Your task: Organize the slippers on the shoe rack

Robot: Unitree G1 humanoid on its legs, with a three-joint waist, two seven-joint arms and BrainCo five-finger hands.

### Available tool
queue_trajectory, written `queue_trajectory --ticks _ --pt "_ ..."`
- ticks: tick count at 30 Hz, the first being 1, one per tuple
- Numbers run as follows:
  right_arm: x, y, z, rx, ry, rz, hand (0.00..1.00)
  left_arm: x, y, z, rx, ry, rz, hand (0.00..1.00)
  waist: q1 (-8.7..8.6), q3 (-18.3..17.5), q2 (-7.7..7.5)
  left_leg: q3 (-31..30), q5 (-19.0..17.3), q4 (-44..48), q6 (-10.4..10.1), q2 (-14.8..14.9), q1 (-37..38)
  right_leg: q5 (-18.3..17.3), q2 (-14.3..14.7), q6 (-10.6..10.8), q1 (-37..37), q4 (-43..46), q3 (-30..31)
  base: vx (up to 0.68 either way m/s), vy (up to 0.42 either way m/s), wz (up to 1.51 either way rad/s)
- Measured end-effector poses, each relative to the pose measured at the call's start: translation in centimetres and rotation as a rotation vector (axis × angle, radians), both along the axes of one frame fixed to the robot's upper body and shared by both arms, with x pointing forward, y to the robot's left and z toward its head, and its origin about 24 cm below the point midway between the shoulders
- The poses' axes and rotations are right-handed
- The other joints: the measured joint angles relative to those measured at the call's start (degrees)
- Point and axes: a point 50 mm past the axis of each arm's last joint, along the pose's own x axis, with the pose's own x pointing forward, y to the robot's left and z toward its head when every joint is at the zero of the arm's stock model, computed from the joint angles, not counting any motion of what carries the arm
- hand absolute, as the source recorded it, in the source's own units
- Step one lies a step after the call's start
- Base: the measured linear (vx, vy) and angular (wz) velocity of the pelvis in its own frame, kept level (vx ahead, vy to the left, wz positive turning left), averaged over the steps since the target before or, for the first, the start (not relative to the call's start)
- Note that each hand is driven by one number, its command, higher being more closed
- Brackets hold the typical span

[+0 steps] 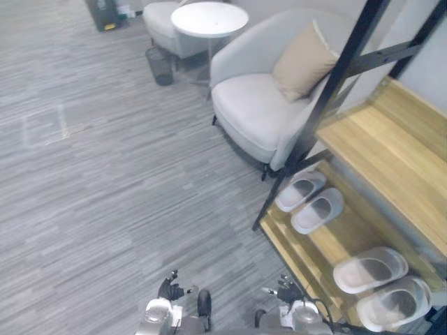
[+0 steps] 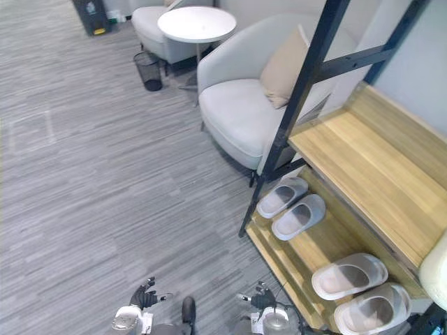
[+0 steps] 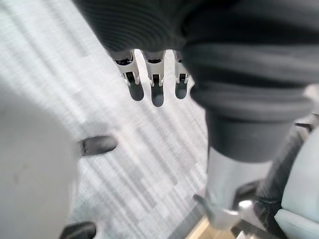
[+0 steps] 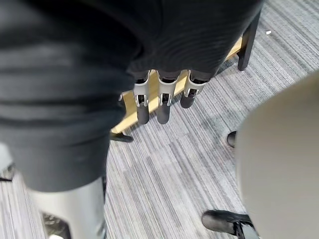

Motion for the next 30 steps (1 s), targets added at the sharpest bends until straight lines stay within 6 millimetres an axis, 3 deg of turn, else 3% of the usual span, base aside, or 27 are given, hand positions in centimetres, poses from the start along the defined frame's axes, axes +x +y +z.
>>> queue_trajectory --ticks 3,5,6,7,8,10,13,15,16,17,18,19,21,23,24,25,26,27,29,30 --pt "0.4 0.1 0.1 0.003 -0.01 -0.004 0.0 0.1 -0.2 0.0 -0.008 -0.001 0.001 0.0 0.23 -0.1 -0.25 -2.86 0.55 1.91 0.38 -0.87 -1.99 0.89 -0.26 -0.3 2.02 -1.08 -4.22 0.07 -0.073 0.84" --pt "0.8 0.0 0.3 0.002 -0.019 -0.012 0.0 0.7 -0.5 0.3 -0.027 -0.023 0.02 0.0 0.26 0.43 -0.69 2.73 -0.28 6.89 1.55 -1.68 -6.62 1.66 -1.17 -0.08 2.94 -1.35 -8.19 0.07 0.052 1.22" --pt "1.3 -0.1 0.4 0.007 -0.022 -0.034 0.0 1.1 0.0 0.6 -0.041 -0.048 0.07 0.0 0.81 1.22 -0.62 14.13 -6.24 12.11 5.48 0.42 -8.28 1.7 -0.26 -0.05 4.78 -1.3 -9.8 0.07 0.123 0.72" --pt "1.4 -0.1 0.4 0.006 -0.025 -0.034 0.0 1.5 0.2 0.8 -0.04 -0.062 0.08 0.0 1.6 1.45 -0.91 17.35 -7.71 13.33 5.14 1.54 -8.64 1.74 -0.22 -0.06 5.15 -1.3 -10.05 0.1 0.1 0.79" --pt "2.0 -0.1 0.7 0.005 -0.048 -0.03 0.0 1.3 0.7 0.7 -0.034 -0.059 0.104 0.0 1.94 1.18 -1.31 26.08 -11.34 16.54 5.35 3.99 -8.69 1.65 -0.31 -0.1 6.07 -1.59 -11.02 0.09 -0.014 0.3" --pt "2.8 -0.4 1.1 -0.004 -0.076 -0.025 0.0 1.0 0.4 0.5 -0.043 -0.048 0.106 0.0 1.21 1.18 -1.19 31.15 -12.78 17.6 5.47 4.76 -7.66 1.65 -1.53 -0.14 7.03 -1.44 -12.13 0.21 0.032 0.59" --pt "2.9 -0.9 1.2 -0.018 -0.077 -0.024 0.0 1.0 0.1 0.5 -0.056 -0.043 0.103 0.0 1.17 1.31 -0.22 27.04 -13.77 17.16 5.03 2.29 -7.21 1.68 -3.31 -0.18 6.59 2.79 -12.31 0.25 0.14 0.67" --pt "1.3 -0.9 0.5 -0.014 -0.032 -0.03 0.0 0.6 0.4 0.4 -0.053 -0.033 0.109 0.0 0.64 1.4 0.01 21.66 -15.82 17.44 5.65 0.75 -4.2 4.45 -5.93 0.55 0.54 23.91 -9.0 0.32 0.189 1.13" --pt "1.1 -0.8 0.4 -0.011 -0.027 -0.026 0.0 0.6 0.4 0.4 -0.054 -0.034 0.108 0.0 0.58 1.5 0.12 20.79 -16.11 17.43 5.61 0.73 -3.56 4.81 -6.23 0.76 -0.76 27.64 -8.15 0.27 0.074 0.99" --pt "0.8 -0.6 0.3 -0.004 -0.018 -0.018 0.0 0.5 0.8 0.4 -0.046 -0.032 0.115 0.0 0.35 1.85 0.66 17.81 -17.1 17.24 5.35 0.76 -0.85 3.1 -5.39 0.41 -5.98 40.31 -4.82 0.37 0.063 0.99" --pt "1.3 -0.9 0.6 -0.014 -0.04 -0.009 0.0 0.1 1.1 0.2 -0.035 -0.02 0.117 0.0 0.17 2.03 0.95 15.94 -17.27 16.15 5.16 0.75 2.19 0.77 -3.65 0.15 -9.5 45.52 -2.81 0.4 0.05 0.96" --pt "1.4 -1.0 0.7 -0.016 -0.044 -0.008 0.0 0.1 1.2 0.2 -0.033 -0.018 0.117 0.0 0.08 2.16 1.18 15.39 -17.25 15.67 5.14 0.76 3.0 0.11 -3.18 -0.03 -10.32 45.83 -2.67 0.42 0.019 0.83" --pt "2.0 -1.2 1.1 -0.022 -0.074 0.0 0.0 0.2 1.6 0.3 -0.022 -0.022 0.12 0.0 -0.5 2.6 2.06 11.83 -17.8 12.27 3.86 1.92 8.3 -3.4 0.87 -1.95 -17.27 38.61 -3.36 0.46 -0.035 0.74" --pt "2.6 -1.1 1.3 -0.022 -0.09 0.012 0.0 0.6 1.5 0.4 -0.023 -0.032 0.117 0.0 -0.97 2.91 2.59 10.46 -18.33 11.21 2.95 2.84 9.78 -3.0 2.89 -2.6 -20.94 31.81 -3.4 0.38 -0.091 0.54" --pt "2.9 -0.9 1.5 -0.022 -0.105 0.024 0.0 1.0 1.4 0.6 -0.026 -0.042 0.113 0.0 -2.08 3.07 3.0 8.93 -19.01 9.95 1.77 3.67 11.09 0.39 4.84 -2.44 -23.43 20.25 -2.67 0.54 -0.158 0.87" --pt "2.7 -0.9 1.5 -0.021 -0.112 0.023 0.0 0.8 1.6 0.5 -0.02 -0.039 0.112 0.0 -2.46 3.07 2.16 8.16 -20.18 8.62 -0.05 3.17 13.38 8.91 5.47 -5.34 -23.91 10.87 -1.33 0.47 -0.163 0.81" --pt "2.0 -0.7 1.2 -0.015 -0.093 0.021 0.0 0.7 1.7 0.5 -0.018 -0.037 0.112 0.0 -2.45 2.28 0.46 7.46 -21.0 8.5 -1.11 2.38 15.05 14.49 5.17 -7.87 -24.53 10.65 -0.76 0.62 -0.256 0.5" --pt "2.0 -1.6 1.3 -0.036 -0.095 0.024 0.0 0.1 1.2 0.1 -0.036 -0.014 0.135 0.0 -2.39 1.78 2.29 7.49 -21.83 10.69 -1.74 4.61 15.92 12.5 6.33 -7.84 -24.48 13.88 -1.27 0.54 -0.236 0.19" --pt "2.2 -1.8 1.4 -0.04 -0.102 0.022 0.0 -0.1 0.9 0.1 -0.052 -0.013 0.153 0.0 -2.51 1.05 2.85 7.63 -22.08 17.25 -2.23 5.63 13.22 10.06 6.94 -7.9 -23.36 12.66 -1.52 0.56 -0.22 0.1" --pt "2.3 -1.7 1.5 -0.039 -0.104 0.025 0.0 0.0 0.7 0.1 -0.07 -0.018 0.184 0.0 -2.53 1.83 3.69 8.21 -21.83 30.54 -2.76 7.77 7.81 9.01 8.21 -8.48 -20.39 10.72 -1.83 0.55 -0.189 -0.02"
